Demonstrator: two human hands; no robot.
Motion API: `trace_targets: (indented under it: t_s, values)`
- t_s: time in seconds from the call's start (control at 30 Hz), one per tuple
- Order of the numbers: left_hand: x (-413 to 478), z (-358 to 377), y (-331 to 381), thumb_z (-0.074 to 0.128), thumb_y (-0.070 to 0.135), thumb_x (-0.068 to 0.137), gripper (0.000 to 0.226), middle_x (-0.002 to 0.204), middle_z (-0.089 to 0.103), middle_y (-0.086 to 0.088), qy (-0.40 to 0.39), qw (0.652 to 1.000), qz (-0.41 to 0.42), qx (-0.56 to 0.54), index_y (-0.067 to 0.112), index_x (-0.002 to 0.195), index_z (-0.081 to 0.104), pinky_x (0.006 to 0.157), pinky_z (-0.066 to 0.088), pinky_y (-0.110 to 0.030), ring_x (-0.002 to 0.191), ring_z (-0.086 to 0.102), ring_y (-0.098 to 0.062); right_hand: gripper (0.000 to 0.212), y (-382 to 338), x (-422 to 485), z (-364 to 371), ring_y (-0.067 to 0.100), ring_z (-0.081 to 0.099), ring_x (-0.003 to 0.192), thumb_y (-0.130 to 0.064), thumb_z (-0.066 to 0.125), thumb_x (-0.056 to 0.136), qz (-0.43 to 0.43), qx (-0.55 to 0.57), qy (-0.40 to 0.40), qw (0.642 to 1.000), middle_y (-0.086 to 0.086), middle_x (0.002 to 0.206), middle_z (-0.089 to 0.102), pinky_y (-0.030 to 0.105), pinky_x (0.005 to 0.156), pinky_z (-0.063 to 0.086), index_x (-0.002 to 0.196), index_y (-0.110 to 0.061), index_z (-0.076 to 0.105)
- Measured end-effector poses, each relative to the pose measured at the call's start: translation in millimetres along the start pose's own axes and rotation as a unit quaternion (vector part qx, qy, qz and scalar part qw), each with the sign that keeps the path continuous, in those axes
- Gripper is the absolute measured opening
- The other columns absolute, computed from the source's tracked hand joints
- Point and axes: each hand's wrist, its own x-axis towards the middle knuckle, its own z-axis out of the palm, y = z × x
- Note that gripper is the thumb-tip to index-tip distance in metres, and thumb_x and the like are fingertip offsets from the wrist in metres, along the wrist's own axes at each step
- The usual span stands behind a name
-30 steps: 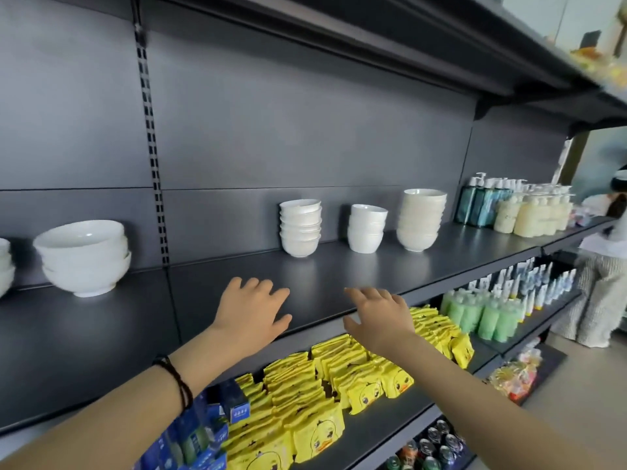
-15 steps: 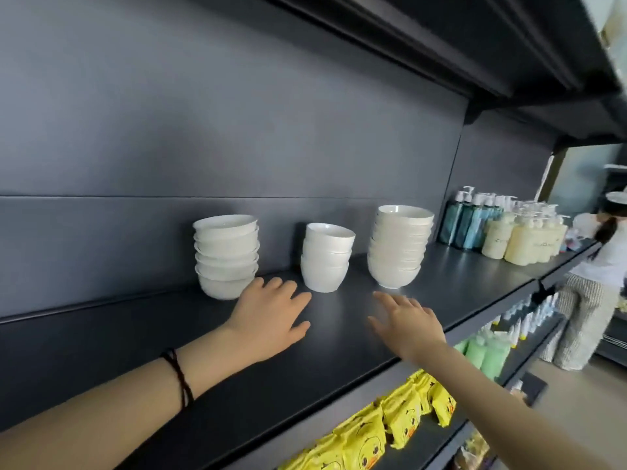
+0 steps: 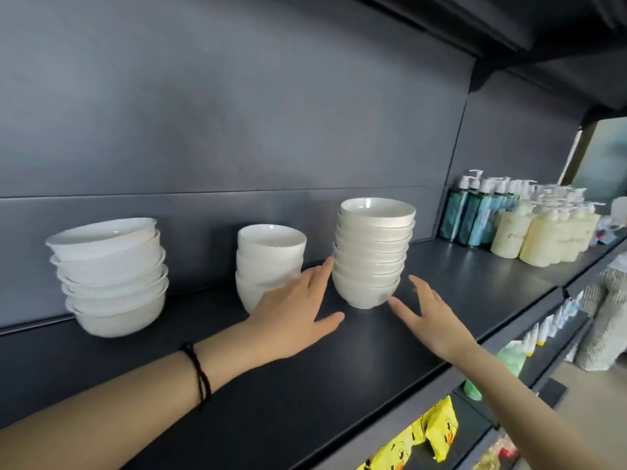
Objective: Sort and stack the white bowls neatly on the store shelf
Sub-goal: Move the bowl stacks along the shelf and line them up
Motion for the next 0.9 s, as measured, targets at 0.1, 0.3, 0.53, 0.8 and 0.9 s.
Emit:
trace_targets:
  t_s: [0.1, 0.3, 0.53, 0.8, 0.9]
  values:
    - [27.3, 19.1, 16.8, 0.055, 0.059, 0.086, 0.103, 0.161, -0.004, 0.011, 0.047, 0.989, -0.054, -0.130, 0.029, 0.149, -0.020, 0.115, 0.016, -0.026, 0.147, 0.007, -0.008, 0.095, 16.9, 26.9, -6.8, 0.017, 0.027, 0.145, -0.064, 0.052, 0.080, -0.048, 0.110, -0.030, 0.992, 0.003, 0.158, 0.025, 0.031, 0.112, 0.027, 0.155, -0.023, 0.010]
    - [84.4, 46.7, 33.4, 0.072, 0.061, 0.069, 0.120, 0.158, 0.002, 0.019, 0.156, 0.910, -0.145, -0.356, 0.038, 0.148, -0.015, 0.116, 0.012, -0.025, 0.144, 0.006, 0.002, 0.098, 30.7, 76.2, -17.7, -0.006, 0.047, 0.123, -0.055, 0.056, 0.078, -0.153, 0.277, -0.130, 0.940, -0.007, 0.153, 0.028, 0.009, 0.089, 0.044, 0.150, -0.042, -0.010]
    - [98.2, 74.0, 41.2, 0.076, 0.058, 0.063, 0.117, 0.129, 0.030, 0.053, 0.239, 0.830, -0.144, -0.484, 0.039, 0.147, -0.004, 0.092, 0.036, -0.001, 0.125, 0.033, 0.023, 0.123, 23.9, 112.5, -6.2, -0.010, 0.039, 0.132, -0.070, 0.076, 0.059, -0.253, 0.417, -0.224, 0.844, -0.022, 0.152, 0.028, 0.020, 0.099, 0.045, 0.144, -0.055, -0.010]
    - [102.3, 79.8, 46.6, 0.075, 0.056, 0.065, 0.109, 0.128, 0.032, 0.055, 0.261, 0.828, -0.161, -0.470, 0.041, 0.143, 0.001, 0.094, 0.034, -0.001, 0.127, 0.031, 0.023, 0.122, 17.0, 110.2, 8.3, 0.002, 0.037, 0.139, -0.052, 0.085, 0.061, -0.289, 0.494, -0.193, 0.797, -0.022, 0.151, 0.032, 0.022, 0.102, 0.045, 0.149, -0.044, 0.000]
    - [102.3, 82.9, 49.8, 0.073, 0.038, 0.072, 0.099, 0.133, 0.034, 0.049, 0.284, 0.827, -0.158, -0.458, 0.039, 0.145, 0.007, 0.096, 0.034, -0.003, 0.130, 0.032, 0.017, 0.117, 16.1, 110.0, 10.3, 0.006, 0.038, 0.138, -0.038, 0.085, 0.066, -0.295, 0.501, -0.156, 0.798, -0.014, 0.153, 0.033, 0.026, 0.107, 0.043, 0.152, -0.037, 0.006]
